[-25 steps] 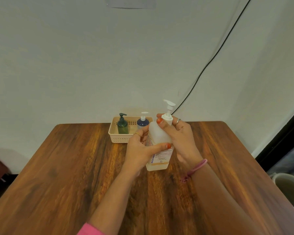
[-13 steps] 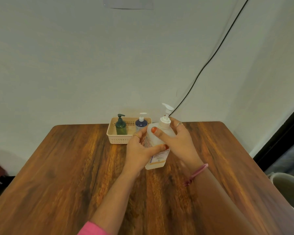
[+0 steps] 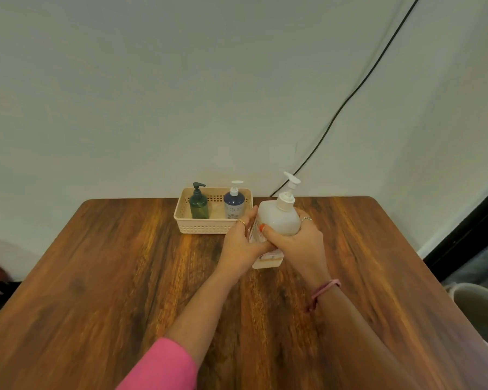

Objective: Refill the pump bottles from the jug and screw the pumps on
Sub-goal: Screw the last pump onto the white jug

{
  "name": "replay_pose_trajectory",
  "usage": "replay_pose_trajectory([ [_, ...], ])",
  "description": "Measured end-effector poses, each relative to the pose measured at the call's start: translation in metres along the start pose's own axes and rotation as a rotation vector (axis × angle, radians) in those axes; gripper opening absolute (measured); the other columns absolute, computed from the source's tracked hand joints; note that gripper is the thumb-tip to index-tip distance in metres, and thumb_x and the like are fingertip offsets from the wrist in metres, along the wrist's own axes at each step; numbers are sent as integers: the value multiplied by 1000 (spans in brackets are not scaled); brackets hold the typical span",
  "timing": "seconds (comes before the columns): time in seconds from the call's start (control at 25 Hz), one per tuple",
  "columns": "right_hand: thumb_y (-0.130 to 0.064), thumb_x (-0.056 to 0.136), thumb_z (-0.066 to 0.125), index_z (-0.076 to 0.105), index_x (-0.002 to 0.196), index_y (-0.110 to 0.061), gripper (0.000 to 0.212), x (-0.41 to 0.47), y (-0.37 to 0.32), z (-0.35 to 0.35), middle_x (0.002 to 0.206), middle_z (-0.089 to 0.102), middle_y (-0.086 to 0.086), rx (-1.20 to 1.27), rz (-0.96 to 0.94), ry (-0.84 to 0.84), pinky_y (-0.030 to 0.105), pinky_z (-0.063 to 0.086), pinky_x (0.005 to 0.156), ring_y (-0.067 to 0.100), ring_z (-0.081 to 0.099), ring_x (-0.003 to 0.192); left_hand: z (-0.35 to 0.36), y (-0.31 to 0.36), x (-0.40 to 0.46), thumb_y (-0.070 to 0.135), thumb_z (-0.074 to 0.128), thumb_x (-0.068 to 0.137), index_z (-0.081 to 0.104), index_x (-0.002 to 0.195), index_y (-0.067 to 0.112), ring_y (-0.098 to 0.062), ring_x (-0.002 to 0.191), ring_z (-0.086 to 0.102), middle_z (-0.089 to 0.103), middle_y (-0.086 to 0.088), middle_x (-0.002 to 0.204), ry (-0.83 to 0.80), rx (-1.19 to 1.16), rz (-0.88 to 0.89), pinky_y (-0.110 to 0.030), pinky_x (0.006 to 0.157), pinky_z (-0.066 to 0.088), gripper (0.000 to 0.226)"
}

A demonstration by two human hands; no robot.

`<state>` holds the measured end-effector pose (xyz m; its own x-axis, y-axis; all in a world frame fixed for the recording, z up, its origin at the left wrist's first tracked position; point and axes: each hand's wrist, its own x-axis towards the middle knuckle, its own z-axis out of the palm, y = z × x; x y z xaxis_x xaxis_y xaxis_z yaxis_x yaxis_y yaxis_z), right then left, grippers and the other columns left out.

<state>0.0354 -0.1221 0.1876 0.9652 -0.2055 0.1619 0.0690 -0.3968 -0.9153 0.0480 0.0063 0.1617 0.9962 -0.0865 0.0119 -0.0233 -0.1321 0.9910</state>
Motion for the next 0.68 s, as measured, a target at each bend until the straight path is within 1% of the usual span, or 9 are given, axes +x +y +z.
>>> replay_pose_trajectory([
  [0.04,-32,69,80,50,111,-32,52,8,4,0,90,53,-23,1,3,2,10,44,62,-3,56,80,0,-4,4,26,85,60,42,142,26,-7,128,47,53,9,138,-3,32,-19,-39,107,43,92],
  [0.08,-31,69,80,50,107,-33,48,17,9,-1,88,54,-22,-11,0,1,10,44,61,-1,56,79,1,-10,9,27,84,62,42,142,27,-9,130,45,51,8,141,8,53,-42,-41,108,41,91],
  [0.2,-31,67,81,53,101,-28,44,48,26,-1,87,60,-11,-80,-12,8,10,42,58,-2,57,74,1,-20,22,15,76,76,46,139,24,-15,131,44,49,0,142,102,42,-139,-42,108,40,70],
  [0.28,-30,65,83,57,99,-22,43,72,40,3,85,61,-6,-104,23,31,7,40,51,-5,55,69,1,-26,32,14,71,82,51,134,21,-14,125,49,54,0,135,154,21,-179,-35,103,44,56],
  [0.36,-28,64,84,58,98,-18,45,93,56,9,85,60,-4,-117,70,57,9,40,50,-3,56,69,-1,-31,43,13,67,85,54,131,18,-10,116,53,58,1,128,180,10,-203,-28,95,47,48],
  [0.48,-31,61,83,54,99,-25,48,127,88,21,93,61,0,-112,145,87,16,42,55,13,60,82,-4,-43,60,12,65,86,55,128,18,-8,107,56,59,3,124,227,7,-246,-28,93,49,43],
  [0.52,-32,61,83,52,99,-27,49,137,98,25,97,61,2,-105,181,98,18,43,57,15,60,85,-5,-48,65,12,65,86,55,127,19,-7,105,56,59,4,124,236,10,-262,-26,91,50,43],
  [0.6,-33,61,82,53,100,-25,49,156,115,34,103,61,5,-107,250,106,23,45,62,16,59,85,-7,-60,75,11,65,86,55,126,19,-5,103,57,59,6,124,256,8,-294,-22,87,48,42],
  [0.68,-34,63,81,54,103,-20,51,175,130,44,107,58,8,-147,289,91,28,48,68,17,57,87,-9,-73,86,9,65,86,55,126,19,-4,102,58,59,5,124,277,3,-328,-24,90,49,42],
])
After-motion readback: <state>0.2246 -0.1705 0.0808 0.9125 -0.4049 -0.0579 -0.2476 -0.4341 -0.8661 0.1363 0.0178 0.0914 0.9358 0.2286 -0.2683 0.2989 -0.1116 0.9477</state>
